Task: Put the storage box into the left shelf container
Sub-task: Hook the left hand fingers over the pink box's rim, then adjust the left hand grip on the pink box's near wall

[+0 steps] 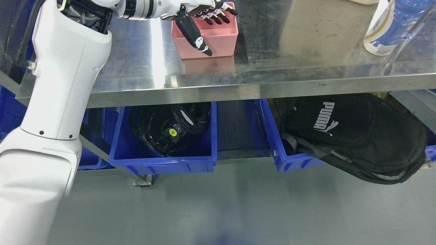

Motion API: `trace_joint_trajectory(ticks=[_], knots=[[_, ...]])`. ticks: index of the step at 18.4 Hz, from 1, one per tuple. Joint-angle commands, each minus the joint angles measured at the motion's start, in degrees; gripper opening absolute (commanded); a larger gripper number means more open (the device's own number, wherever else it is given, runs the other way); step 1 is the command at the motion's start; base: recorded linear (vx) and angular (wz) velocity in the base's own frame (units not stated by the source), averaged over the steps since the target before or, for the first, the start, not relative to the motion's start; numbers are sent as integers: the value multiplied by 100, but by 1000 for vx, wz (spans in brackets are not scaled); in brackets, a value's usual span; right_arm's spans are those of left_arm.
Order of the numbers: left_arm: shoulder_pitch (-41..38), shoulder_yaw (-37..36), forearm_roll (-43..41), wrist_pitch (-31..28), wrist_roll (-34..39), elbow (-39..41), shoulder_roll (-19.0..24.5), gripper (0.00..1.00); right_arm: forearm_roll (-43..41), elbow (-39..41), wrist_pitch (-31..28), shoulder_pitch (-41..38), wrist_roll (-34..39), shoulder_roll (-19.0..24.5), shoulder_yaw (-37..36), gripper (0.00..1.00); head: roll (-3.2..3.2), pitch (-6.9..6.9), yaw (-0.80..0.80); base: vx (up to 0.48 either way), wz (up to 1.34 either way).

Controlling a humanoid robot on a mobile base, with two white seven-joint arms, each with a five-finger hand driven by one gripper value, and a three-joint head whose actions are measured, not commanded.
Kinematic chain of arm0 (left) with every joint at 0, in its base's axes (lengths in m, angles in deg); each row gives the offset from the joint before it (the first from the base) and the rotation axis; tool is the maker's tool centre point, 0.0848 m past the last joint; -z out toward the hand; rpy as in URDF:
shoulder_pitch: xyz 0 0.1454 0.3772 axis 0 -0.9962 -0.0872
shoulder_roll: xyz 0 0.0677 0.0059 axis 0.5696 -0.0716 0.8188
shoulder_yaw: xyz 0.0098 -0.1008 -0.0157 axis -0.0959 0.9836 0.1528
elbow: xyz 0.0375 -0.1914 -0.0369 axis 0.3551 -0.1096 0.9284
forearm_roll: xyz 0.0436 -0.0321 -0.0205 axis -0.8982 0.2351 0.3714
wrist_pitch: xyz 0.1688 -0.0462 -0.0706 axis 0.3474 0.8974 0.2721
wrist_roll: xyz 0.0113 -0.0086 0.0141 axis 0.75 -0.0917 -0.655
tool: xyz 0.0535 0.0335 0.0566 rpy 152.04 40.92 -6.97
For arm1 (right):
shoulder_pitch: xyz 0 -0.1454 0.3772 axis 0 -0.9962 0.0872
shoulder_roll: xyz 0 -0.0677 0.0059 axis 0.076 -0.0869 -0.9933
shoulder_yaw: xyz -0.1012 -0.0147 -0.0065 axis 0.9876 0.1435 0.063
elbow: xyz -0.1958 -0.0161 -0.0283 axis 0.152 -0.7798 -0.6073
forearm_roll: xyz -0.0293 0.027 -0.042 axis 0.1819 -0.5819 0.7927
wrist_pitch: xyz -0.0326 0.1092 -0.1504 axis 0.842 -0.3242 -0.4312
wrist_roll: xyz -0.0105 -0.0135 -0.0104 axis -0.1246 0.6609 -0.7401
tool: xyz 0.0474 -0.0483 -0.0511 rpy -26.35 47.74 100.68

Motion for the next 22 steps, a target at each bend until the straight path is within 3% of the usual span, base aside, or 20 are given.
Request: trace_joint_trajectory(ticks=[1, 11, 19, 22], knots=[[-208, -71, -23, 2, -111, 89, 121, 82, -123, 100, -5, 26, -4, -100, 0, 100, 0, 0, 0, 0, 0], [108, 659, 3, 2, -137, 264, 209, 83, -123, 100, -5, 26, -4, -100, 0, 100, 0, 0, 0, 2, -41], [397, 659, 12, -24, -445, 933, 543, 82, -123, 100, -5, 18, 5, -100, 0, 100, 0, 0, 0, 2, 9], [250, 301, 30, -24, -769, 1108, 894, 81, -123, 100, -5, 18, 5, -100, 0, 100, 0, 0, 0, 0, 0]])
